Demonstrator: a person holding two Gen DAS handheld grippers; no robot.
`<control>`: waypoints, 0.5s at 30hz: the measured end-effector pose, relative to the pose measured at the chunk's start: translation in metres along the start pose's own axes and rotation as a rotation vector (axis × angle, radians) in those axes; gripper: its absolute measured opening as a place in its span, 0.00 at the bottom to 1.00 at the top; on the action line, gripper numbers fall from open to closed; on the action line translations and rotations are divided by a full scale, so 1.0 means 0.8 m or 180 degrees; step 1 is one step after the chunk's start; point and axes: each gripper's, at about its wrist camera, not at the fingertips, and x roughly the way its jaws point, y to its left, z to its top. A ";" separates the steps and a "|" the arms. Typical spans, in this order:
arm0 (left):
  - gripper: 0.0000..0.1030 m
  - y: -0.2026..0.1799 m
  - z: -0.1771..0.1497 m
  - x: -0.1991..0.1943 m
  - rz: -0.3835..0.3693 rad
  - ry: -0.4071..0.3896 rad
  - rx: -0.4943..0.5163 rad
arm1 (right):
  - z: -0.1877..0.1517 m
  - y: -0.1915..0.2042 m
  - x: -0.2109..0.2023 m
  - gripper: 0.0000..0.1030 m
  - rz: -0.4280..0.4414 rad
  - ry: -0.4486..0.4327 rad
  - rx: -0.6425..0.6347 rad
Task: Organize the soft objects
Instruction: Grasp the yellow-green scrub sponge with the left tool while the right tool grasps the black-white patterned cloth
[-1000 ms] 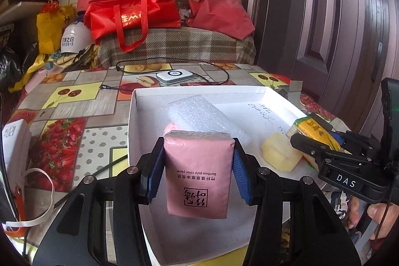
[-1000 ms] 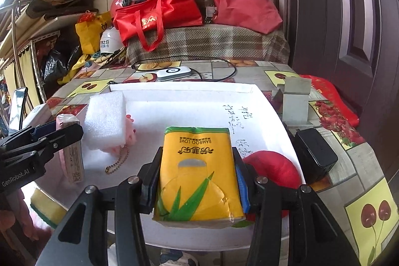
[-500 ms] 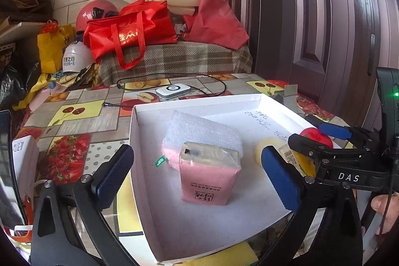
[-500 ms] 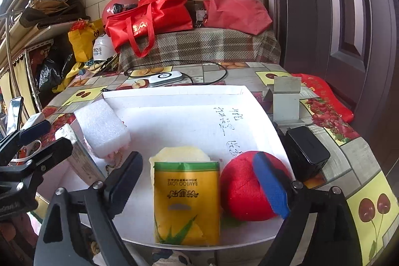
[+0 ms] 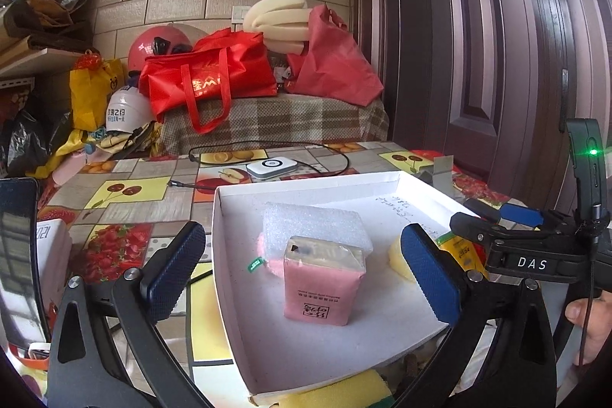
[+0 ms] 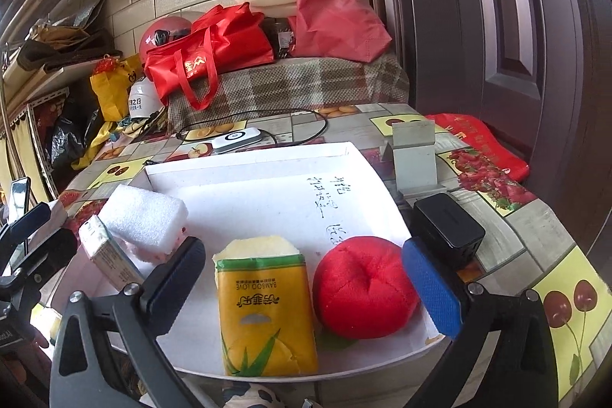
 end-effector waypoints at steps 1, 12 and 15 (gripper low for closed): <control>1.00 0.000 0.000 -0.001 0.0017 0.0010 0.0008 | 0.000 0.000 -0.003 1.00 -0.0006 -0.0036 0.0006; 1.00 0.015 -0.010 -0.034 -0.0164 0.0066 0.0037 | -0.004 -0.016 -0.040 1.00 -0.0132 -0.0507 0.0153; 1.00 0.021 -0.015 -0.043 -0.0329 0.0169 0.0056 | -0.009 -0.018 -0.048 1.00 -0.0199 -0.0478 0.0095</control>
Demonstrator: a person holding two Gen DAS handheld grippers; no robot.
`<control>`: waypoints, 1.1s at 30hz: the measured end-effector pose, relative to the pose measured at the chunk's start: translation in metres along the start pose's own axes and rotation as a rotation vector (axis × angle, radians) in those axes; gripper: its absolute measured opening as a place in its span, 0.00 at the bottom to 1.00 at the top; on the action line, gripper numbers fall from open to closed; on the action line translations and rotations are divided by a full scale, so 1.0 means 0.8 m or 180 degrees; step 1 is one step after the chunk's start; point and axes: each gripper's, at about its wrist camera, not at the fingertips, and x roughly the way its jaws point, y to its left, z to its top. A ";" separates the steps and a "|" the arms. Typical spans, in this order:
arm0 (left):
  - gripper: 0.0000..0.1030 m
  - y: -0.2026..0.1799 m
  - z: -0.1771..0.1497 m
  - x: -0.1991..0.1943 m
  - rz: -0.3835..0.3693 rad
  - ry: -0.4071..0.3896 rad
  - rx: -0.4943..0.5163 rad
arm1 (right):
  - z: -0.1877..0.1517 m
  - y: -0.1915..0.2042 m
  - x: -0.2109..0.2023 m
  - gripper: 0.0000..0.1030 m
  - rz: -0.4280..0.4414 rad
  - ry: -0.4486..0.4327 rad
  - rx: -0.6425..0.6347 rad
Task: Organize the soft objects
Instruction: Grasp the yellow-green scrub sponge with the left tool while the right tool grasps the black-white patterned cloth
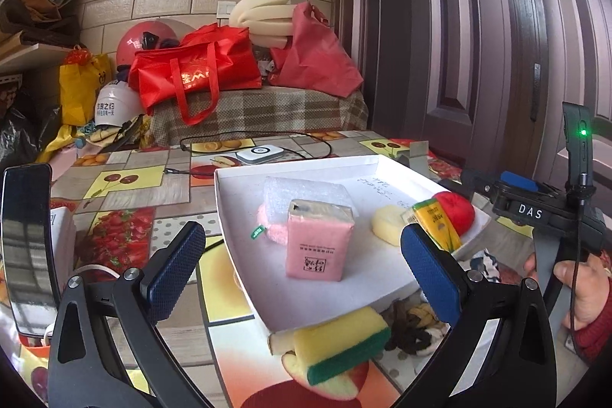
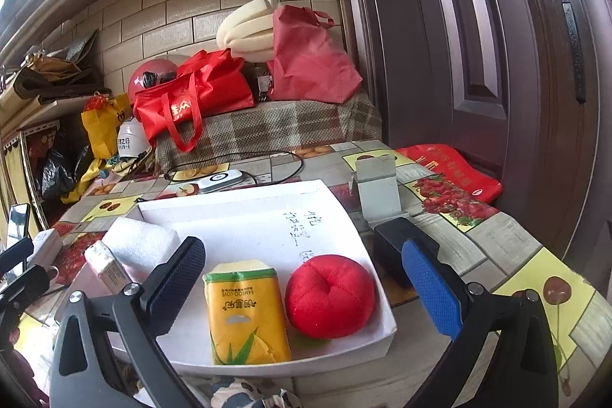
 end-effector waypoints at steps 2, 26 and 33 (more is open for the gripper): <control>1.00 0.003 -0.003 -0.003 -0.0075 0.0129 0.0013 | -0.002 -0.008 -0.008 1.00 -0.0031 0.0007 0.0014; 0.93 -0.023 -0.039 0.020 -0.0415 0.1175 0.0383 | -0.055 -0.038 -0.002 0.75 0.0926 0.1392 0.0311; 0.93 -0.029 -0.038 0.031 -0.0287 0.1239 0.0389 | -0.059 -0.016 0.012 0.71 0.1051 0.1583 0.0320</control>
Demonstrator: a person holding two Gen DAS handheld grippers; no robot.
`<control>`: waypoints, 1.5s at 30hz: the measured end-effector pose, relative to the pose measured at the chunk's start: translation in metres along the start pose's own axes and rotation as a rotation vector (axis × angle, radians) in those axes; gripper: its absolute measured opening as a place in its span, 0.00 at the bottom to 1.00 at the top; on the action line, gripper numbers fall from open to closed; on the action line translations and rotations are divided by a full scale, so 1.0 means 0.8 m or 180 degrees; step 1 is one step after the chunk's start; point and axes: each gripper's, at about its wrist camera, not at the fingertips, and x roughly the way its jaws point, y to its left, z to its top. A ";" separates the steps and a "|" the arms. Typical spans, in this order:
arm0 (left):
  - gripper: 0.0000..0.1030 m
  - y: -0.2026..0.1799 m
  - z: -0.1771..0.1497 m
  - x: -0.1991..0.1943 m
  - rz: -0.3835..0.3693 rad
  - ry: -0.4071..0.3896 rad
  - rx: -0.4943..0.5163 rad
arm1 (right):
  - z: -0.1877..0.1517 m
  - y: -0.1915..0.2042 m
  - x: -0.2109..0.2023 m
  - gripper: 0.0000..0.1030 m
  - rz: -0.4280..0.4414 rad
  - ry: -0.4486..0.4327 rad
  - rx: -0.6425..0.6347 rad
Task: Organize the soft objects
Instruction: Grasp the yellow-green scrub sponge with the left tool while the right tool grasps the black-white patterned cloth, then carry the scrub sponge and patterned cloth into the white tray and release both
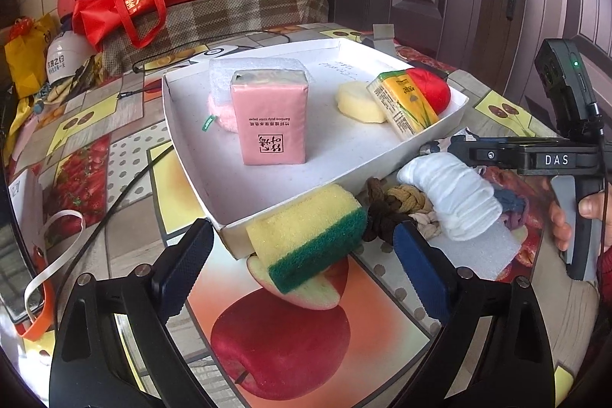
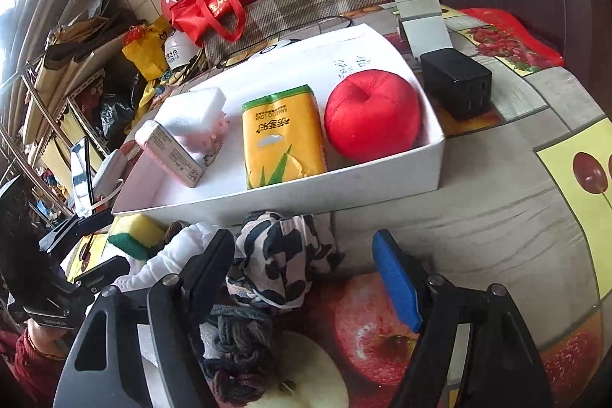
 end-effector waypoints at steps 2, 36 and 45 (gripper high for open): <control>0.93 -0.001 0.002 0.003 0.0041 0.0014 -0.0011 | 0.002 0.002 0.004 0.62 0.0053 0.0040 -0.0002; 0.50 -0.011 -0.002 -0.017 0.0272 -0.0255 -0.0293 | -0.002 -0.010 -0.021 0.34 0.0185 -0.0284 0.0198; 0.50 -0.014 -0.007 -0.046 0.0405 -0.0655 -0.0267 | -0.017 0.004 -0.079 0.34 -0.0103 -0.1072 0.0037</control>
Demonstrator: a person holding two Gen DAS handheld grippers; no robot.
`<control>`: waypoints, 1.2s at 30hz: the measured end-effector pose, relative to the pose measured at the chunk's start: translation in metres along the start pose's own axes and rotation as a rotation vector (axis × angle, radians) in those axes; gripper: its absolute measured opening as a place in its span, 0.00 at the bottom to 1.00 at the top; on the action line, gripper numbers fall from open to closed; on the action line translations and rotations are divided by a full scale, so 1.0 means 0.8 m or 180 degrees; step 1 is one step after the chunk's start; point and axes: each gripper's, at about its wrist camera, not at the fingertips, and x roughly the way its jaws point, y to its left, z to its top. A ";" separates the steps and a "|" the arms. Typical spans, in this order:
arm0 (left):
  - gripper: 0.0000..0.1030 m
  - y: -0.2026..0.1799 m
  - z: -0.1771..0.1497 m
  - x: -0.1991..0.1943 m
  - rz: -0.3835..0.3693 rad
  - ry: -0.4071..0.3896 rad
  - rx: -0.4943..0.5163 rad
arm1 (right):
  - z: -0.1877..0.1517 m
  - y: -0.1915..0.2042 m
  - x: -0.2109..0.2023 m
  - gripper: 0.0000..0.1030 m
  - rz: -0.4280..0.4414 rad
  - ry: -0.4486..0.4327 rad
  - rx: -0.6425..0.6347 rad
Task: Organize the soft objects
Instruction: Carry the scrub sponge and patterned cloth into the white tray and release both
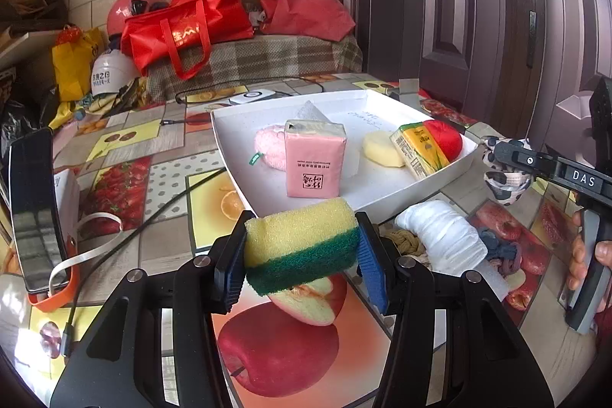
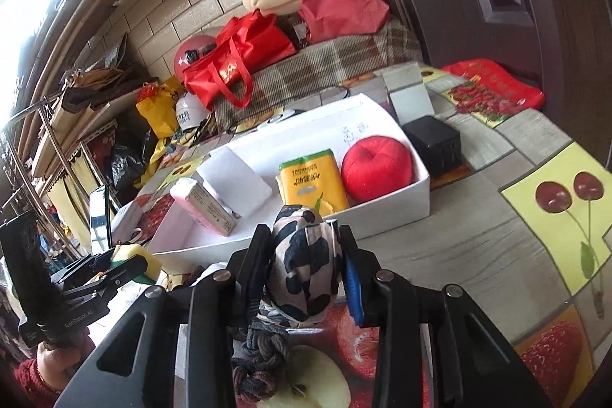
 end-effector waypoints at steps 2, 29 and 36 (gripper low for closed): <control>0.50 -0.003 -0.001 -0.007 0.0053 -0.0095 0.0036 | -0.001 0.005 -0.011 0.34 -0.0091 -0.0149 -0.0070; 0.50 -0.052 -0.009 -0.046 0.0076 -0.0544 0.0202 | -0.004 0.026 -0.052 0.34 -0.0545 -0.0843 -0.0386; 0.50 -0.050 -0.001 -0.032 0.0045 -0.0530 0.0164 | -0.001 0.025 -0.041 0.34 -0.0549 -0.0695 -0.0383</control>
